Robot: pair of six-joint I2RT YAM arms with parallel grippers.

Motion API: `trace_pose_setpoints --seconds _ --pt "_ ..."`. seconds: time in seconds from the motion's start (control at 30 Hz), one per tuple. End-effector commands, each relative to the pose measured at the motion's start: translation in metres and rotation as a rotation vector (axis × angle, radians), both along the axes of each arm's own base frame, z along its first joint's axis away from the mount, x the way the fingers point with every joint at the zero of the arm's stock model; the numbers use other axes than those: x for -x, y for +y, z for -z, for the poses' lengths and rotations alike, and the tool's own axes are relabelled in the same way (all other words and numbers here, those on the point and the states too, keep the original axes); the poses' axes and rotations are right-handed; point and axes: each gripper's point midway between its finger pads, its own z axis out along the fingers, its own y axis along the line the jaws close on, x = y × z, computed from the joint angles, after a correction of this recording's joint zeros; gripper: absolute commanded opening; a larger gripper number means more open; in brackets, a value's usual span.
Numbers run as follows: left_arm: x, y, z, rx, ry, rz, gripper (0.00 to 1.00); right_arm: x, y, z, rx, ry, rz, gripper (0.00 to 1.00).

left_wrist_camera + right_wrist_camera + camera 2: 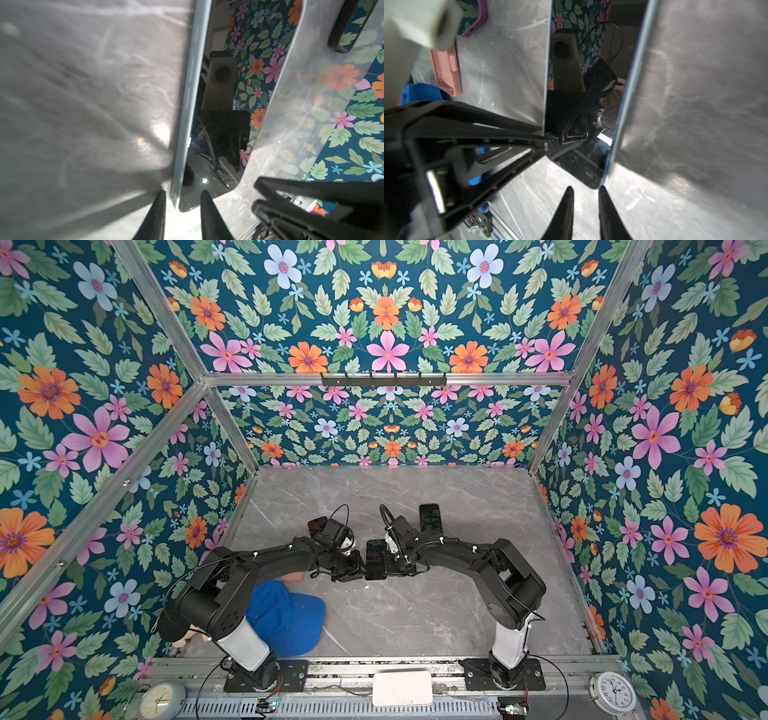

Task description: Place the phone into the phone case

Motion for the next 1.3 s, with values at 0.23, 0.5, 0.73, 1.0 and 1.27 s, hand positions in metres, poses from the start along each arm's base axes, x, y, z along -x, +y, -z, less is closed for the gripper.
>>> trace_pose_setpoints --seconds 0.23,0.5,0.73,1.0,1.27 --pt "0.008 -0.006 0.003 0.049 0.028 0.014 0.38 -0.002 0.002 0.008 -0.033 0.035 0.022 0.38" --pt "0.008 -0.011 0.007 0.081 0.039 0.016 0.38 0.0 0.008 0.015 -0.054 0.06 0.019 0.35" --pt "0.009 -0.011 0.009 0.08 0.043 0.015 0.37 0.0 0.009 0.016 -0.062 0.062 0.019 0.27" --pt "0.008 -0.011 0.009 0.081 0.039 0.018 0.37 0.0 0.008 0.016 -0.063 0.061 0.02 0.21" --pt "0.009 -0.01 0.011 0.075 0.041 0.015 0.37 0.001 0.007 0.017 -0.064 0.062 0.022 0.18"
